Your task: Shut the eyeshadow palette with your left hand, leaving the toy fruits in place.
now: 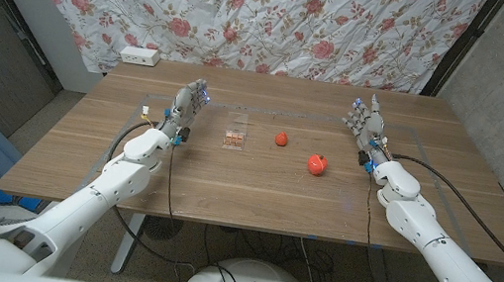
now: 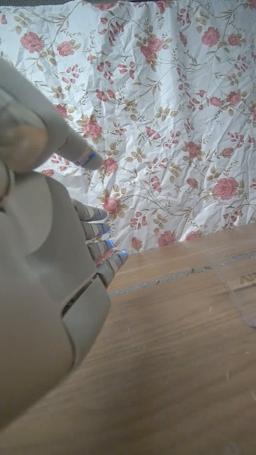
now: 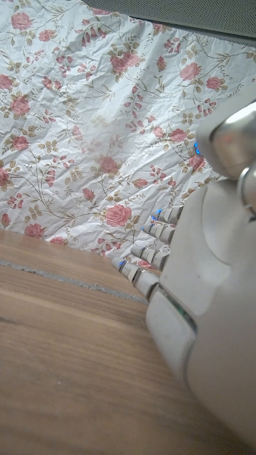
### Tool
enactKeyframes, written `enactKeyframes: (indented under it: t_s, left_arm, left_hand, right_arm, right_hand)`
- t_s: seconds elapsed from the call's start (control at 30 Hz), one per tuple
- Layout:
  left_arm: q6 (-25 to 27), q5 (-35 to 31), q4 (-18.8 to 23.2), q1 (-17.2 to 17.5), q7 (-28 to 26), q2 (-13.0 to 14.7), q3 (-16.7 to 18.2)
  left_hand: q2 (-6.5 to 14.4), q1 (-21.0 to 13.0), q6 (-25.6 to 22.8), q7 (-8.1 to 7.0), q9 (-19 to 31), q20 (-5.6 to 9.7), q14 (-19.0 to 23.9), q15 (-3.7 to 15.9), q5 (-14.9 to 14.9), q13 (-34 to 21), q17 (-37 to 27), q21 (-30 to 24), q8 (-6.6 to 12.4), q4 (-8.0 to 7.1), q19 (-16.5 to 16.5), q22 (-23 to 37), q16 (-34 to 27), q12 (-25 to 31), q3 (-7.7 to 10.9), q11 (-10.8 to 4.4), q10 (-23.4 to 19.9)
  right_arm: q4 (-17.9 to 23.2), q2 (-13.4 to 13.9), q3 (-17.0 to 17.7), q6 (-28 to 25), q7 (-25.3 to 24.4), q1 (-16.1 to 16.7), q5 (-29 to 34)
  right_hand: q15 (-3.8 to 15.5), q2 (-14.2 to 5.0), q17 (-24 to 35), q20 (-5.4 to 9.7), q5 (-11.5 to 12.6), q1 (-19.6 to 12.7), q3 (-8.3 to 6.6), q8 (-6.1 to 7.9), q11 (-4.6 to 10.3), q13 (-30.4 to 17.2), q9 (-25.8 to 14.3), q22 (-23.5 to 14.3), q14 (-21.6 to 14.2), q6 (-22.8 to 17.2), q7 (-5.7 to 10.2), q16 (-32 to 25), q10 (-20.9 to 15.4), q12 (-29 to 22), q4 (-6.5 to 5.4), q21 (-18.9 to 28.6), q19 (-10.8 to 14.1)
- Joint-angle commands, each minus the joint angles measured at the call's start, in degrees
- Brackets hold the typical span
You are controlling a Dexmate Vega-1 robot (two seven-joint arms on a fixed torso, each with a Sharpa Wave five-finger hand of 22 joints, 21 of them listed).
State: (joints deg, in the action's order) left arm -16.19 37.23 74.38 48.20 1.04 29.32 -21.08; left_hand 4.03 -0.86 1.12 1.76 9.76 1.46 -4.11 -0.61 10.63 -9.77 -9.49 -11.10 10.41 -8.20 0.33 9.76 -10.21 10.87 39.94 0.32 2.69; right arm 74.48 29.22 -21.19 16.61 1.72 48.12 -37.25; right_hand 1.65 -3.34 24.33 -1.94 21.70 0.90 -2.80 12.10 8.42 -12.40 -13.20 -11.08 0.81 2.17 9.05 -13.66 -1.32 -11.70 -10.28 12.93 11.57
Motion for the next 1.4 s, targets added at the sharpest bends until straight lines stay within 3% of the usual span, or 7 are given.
enactKeyframes:
  t_s: [0.03,0.67,1.13,1.4]
  left_arm:
    - [0.7,-0.6,-0.3,-0.2,-1.7,-0.2,0.0]
    - [3.2,-6.2,5.7,-0.4,-5.2,3.3,-1.2]
    - [5.6,-14.6,11.6,-0.6,-7.6,7.5,-3.3]
    - [8.0,-19.5,14.5,-0.6,-9.8,8.8,-4.6]
  left_hand:
    - [5.6,-0.1,0.0,0.42,0.2,0.89,-0.4,0.07,0.4,-0.2,-0.3,-0.2,0.24,-0.08,0.0,0.1,-0.3,0.4,0.38,-0.33,0.3]
    - [5.1,-0.7,-1.9,0.62,0.2,0.49,-0.3,0.59,0.3,-0.1,-0.1,0.2,0.55,1.14,-0.8,0.1,0.0,0.6,0.78,-0.17,-1.5]
    - [4.6,-1.2,-2.5,0.71,0.2,-0.30,-0.9,0.37,0.1,-0.1,0.0,0.4,0.44,2.52,-1.4,0.1,0.3,0.5,0.87,-0.21,-1.8]
    - [4.8,-0.8,-2.2,1.16,0.2,-0.13,-3.7,-0.54,0.1,-0.2,-0.3,0.8,0.08,2.40,-3.4,0.2,0.8,0.0,0.88,0.30,-1.1]
  right_arm:
    - [0.0,0.0,0.0,0.0,0.0,0.0,0.0]
    - [0.0,0.0,0.0,0.0,0.0,0.0,0.0]
    - [0.0,0.0,0.0,0.0,0.0,0.0,0.0]
    - [0.0,0.0,0.0,0.0,0.0,0.0,0.0]
  right_hand:
    - [6.95,-5.62,0.1,-0.14,0.2,0.0,0.09,0.32,0.61,-0.1,-0.3,-0.1,0.2,0.0,0.43,-0.2,0.0,-0.3,-0.36,0.3,0.4]
    - [6.90,-5.62,0.1,-0.12,0.2,0.0,0.09,0.32,0.61,-0.1,-0.3,-0.1,0.2,0.0,0.43,-0.2,0.0,-0.3,-0.36,0.3,0.4]
    - [6.93,-5.63,0.1,-0.15,0.2,0.0,0.09,0.31,0.53,-0.1,-0.3,-0.1,0.2,0.1,0.45,-0.2,-0.1,-0.3,-0.36,0.3,0.4]
    - [6.98,-5.63,0.1,-0.16,0.2,0.0,0.09,0.29,0.57,-0.1,-0.3,-0.1,0.2,0.1,0.44,-0.2,-0.1,-0.3,-0.36,0.3,0.4]
